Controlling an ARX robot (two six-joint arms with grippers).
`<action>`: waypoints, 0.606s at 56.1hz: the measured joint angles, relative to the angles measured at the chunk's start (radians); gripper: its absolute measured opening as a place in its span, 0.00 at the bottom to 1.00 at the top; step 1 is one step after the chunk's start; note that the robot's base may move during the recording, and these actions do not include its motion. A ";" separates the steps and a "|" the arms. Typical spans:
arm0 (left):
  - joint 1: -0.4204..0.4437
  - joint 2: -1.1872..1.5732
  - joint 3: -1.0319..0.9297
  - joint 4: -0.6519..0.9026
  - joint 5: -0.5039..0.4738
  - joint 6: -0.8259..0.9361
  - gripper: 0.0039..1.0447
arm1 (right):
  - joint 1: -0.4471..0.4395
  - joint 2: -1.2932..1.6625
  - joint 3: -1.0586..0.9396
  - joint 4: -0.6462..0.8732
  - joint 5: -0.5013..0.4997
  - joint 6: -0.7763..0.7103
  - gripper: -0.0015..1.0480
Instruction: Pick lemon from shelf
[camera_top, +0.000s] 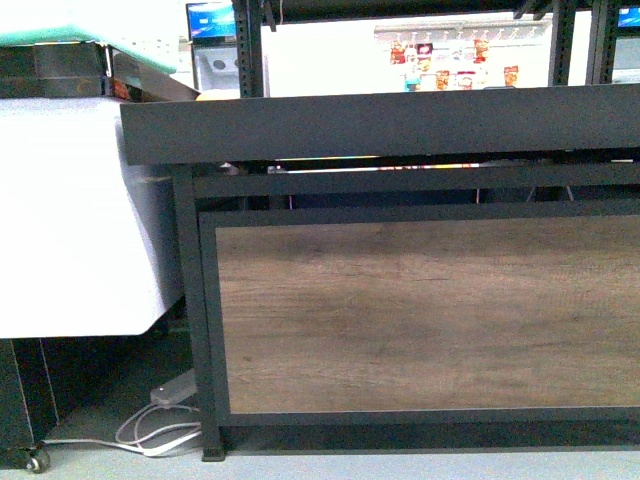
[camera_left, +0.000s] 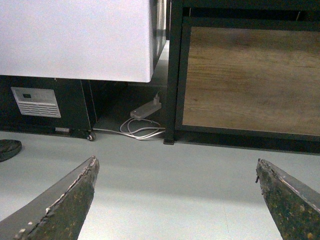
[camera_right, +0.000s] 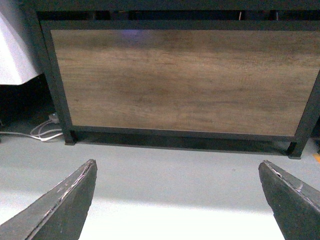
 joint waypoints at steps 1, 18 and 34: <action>0.000 0.000 0.000 0.000 0.000 0.000 0.92 | 0.000 0.000 0.000 0.000 0.000 0.000 0.93; 0.000 0.000 0.000 0.000 0.000 0.000 0.92 | 0.000 0.000 0.000 0.000 0.000 0.000 0.93; 0.000 0.000 0.000 0.000 0.000 0.000 0.92 | 0.000 0.000 0.000 0.000 0.000 0.000 0.93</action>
